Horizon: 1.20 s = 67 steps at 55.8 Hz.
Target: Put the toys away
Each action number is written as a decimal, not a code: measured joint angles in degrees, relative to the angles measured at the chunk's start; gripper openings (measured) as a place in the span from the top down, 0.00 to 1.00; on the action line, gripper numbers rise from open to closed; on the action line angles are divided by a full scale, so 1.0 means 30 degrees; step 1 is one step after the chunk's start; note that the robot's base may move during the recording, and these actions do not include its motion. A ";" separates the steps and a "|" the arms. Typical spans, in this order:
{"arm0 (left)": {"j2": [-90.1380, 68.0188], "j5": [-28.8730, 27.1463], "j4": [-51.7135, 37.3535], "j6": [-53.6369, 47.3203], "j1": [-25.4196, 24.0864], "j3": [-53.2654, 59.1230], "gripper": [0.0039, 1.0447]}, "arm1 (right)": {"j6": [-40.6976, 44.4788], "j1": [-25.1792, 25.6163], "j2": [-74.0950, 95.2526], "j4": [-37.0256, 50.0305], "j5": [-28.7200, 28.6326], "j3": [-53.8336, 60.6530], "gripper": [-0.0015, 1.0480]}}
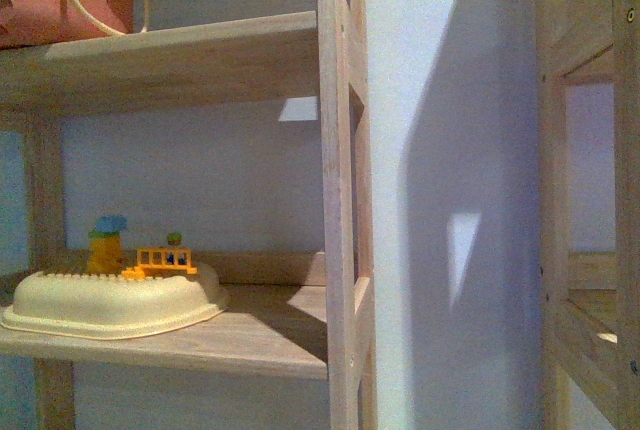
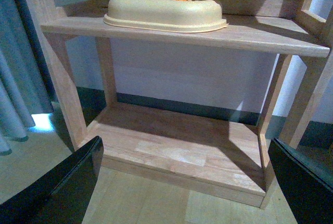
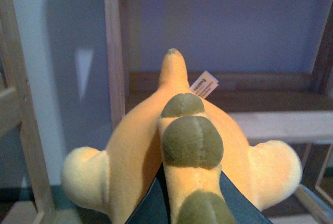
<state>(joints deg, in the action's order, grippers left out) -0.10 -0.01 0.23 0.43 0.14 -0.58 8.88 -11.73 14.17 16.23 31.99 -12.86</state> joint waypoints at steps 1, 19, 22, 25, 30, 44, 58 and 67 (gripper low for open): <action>0.0000 0.0007 0.0000 0.0000 0.0000 0.0000 0.06 | 0.0219 -0.0022 0.0313 0.0131 -0.0022 -0.0561 0.94; 0.0000 0.0007 0.0000 0.0000 0.0000 0.0000 0.06 | 0.3701 0.1020 0.5850 0.1705 -0.1938 -1.0258 0.94; 0.0000 0.0007 0.0000 0.0000 0.0000 0.0000 0.06 | 0.4065 0.1304 0.6499 0.1851 -0.2229 -1.1489 0.94; 0.0000 0.0007 0.0000 0.0000 0.0000 0.0000 0.06 | 0.4342 0.1749 0.7074 0.1851 -0.2754 -1.2619 0.94; 0.0000 0.0007 0.0000 0.0000 0.0000 0.0000 0.06 | 0.4320 0.3096 0.7898 0.1668 -0.3949 -1.4214 0.94; 0.0000 0.0007 0.0000 0.0000 0.0000 0.0000 0.06 | -0.0488 1.2029 1.0710 0.0481 -1.1176 -1.8768 0.94; 0.0000 0.0007 0.0000 0.0000 0.0000 0.0000 0.06 | -0.7060 1.9788 1.4389 0.0321 -1.6954 -2.2899 0.94; 0.0000 0.0007 0.0000 0.0000 0.0000 0.0000 0.06 | -0.8335 1.9227 1.6939 0.0408 -1.7282 -2.5252 0.94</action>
<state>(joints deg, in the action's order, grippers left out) -0.10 0.01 0.23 0.43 0.14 -0.58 -16.12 45.95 64.99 17.45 -19.86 -88.62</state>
